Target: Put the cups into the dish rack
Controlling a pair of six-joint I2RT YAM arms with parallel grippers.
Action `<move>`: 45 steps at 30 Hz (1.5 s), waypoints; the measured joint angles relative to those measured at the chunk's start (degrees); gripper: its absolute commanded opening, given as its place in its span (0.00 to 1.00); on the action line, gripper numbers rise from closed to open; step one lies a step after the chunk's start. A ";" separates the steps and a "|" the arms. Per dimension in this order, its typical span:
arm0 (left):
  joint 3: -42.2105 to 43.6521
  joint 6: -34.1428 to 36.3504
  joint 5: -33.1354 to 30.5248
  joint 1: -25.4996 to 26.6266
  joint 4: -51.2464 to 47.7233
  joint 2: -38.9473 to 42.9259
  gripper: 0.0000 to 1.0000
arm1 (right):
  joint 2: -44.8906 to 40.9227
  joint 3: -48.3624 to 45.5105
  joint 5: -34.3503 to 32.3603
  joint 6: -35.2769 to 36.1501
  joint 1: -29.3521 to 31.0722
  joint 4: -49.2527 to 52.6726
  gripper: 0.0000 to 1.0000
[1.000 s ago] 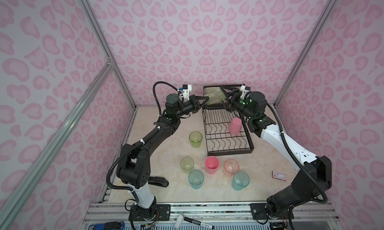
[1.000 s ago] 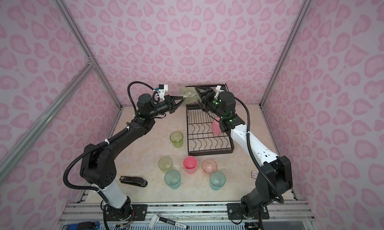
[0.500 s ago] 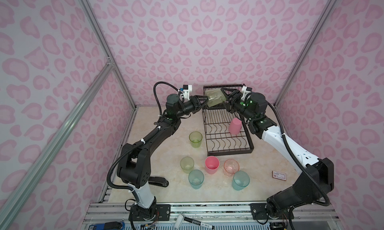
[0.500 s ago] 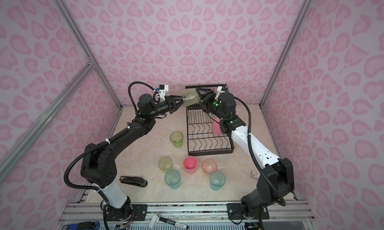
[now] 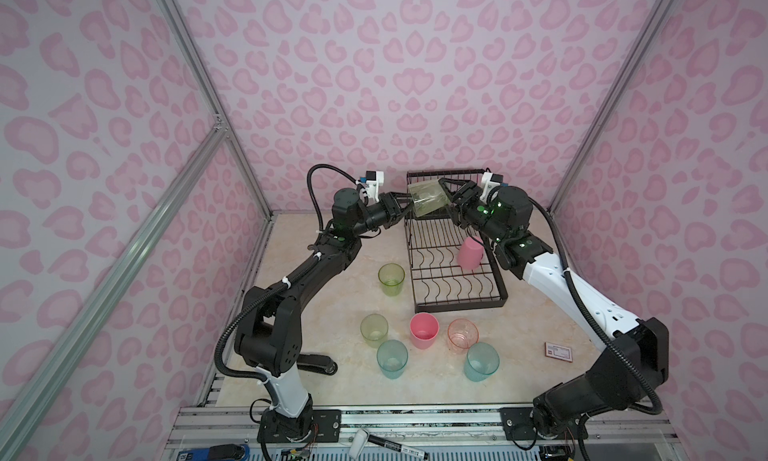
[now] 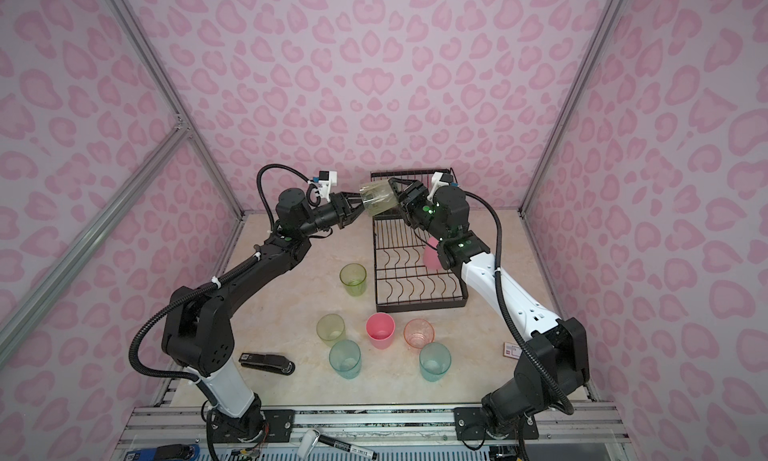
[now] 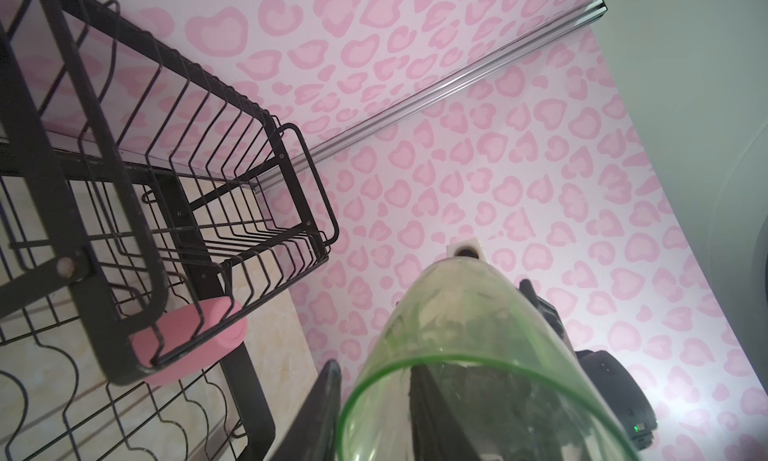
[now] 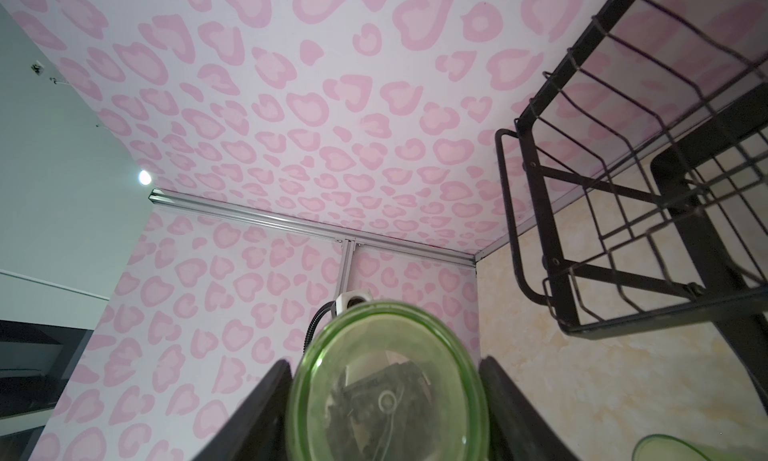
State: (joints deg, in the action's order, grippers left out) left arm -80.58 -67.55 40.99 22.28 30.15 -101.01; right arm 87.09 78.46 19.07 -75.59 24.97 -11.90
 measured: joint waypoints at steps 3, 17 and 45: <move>0.02 0.15 0.13 0.00 0.07 0.00 0.35 | -0.74 0.13 -0.52 2.05 0.52 1.46 0.55; 0.92 1.99 1.16 -0.02 -0.04 0.00 0.13 | -2.45 0.07 -4.70 7.58 2.01 4.28 0.57; 1.22 2.47 0.35 -0.09 -0.50 0.07 0.15 | -2.27 -1.51 -4.39 7.69 2.03 1.07 0.52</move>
State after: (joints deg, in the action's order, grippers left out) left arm -79.35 -65.08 41.34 22.20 29.65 -100.95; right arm 84.82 76.95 14.68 -67.90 27.00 -10.83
